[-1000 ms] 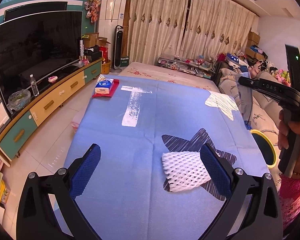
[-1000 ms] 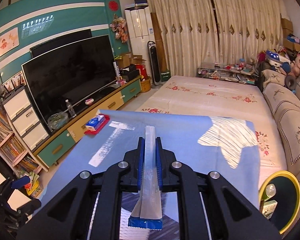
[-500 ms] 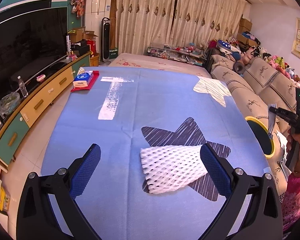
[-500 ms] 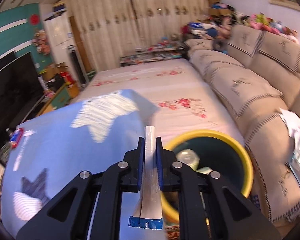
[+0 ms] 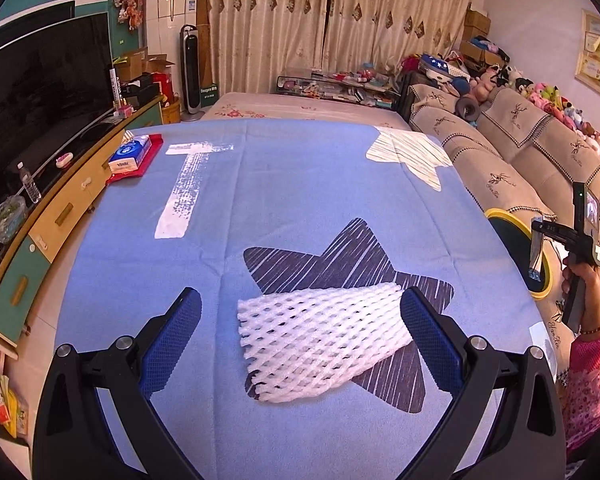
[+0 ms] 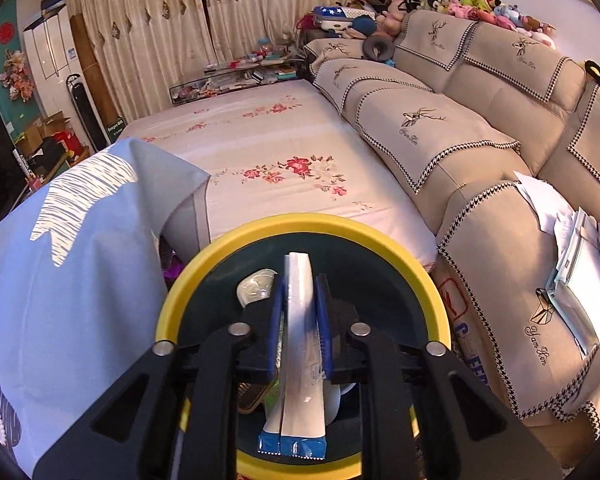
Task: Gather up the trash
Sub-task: 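Open the right gripper to drop the strip into the bin, then grasp the white foam mesh sleeve with the left gripper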
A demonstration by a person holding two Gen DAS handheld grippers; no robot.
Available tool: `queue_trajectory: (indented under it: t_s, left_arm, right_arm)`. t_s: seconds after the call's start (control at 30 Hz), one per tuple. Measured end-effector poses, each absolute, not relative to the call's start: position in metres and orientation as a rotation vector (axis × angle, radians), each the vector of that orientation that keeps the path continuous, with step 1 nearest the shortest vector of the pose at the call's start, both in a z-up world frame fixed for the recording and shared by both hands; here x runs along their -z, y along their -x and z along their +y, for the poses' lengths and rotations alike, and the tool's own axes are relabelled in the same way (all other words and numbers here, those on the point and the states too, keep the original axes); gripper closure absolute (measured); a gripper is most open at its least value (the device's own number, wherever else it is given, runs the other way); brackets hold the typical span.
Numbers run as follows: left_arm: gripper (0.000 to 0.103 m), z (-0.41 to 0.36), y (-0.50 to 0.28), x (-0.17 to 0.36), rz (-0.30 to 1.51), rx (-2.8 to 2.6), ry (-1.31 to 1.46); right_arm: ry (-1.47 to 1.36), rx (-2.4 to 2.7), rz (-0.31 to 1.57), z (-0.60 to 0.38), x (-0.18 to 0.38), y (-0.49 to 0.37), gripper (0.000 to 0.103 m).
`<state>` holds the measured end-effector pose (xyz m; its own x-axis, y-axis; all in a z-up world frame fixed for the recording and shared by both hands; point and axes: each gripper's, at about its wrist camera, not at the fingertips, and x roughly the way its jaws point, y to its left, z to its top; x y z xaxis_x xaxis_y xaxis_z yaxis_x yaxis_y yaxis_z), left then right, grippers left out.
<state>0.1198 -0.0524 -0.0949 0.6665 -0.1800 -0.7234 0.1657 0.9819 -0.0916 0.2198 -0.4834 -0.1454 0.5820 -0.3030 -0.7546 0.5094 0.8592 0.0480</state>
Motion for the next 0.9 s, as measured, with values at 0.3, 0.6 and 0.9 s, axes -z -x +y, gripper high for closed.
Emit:
queue_trajectory:
  t_s: [0.3,0.6,0.9]
  left_arm:
    - [0.005,-0.051,-0.131,0.115,0.868,0.21,0.034]
    - [0.005,-0.055,-0.14,0.144,0.93,0.264,0.036]
    - [0.005,-0.079,-0.137,0.159,0.979,0.357,-0.004]
  right_arm:
    - [-0.263,0.468,0.8,-0.474,0.138,-0.213,0.067]
    - [-0.256,0.449,0.774,-0.462,0.124,-0.206,0.064]
    - [-0.256,0.43,0.771,-0.458,0.121,-0.204,0.064]
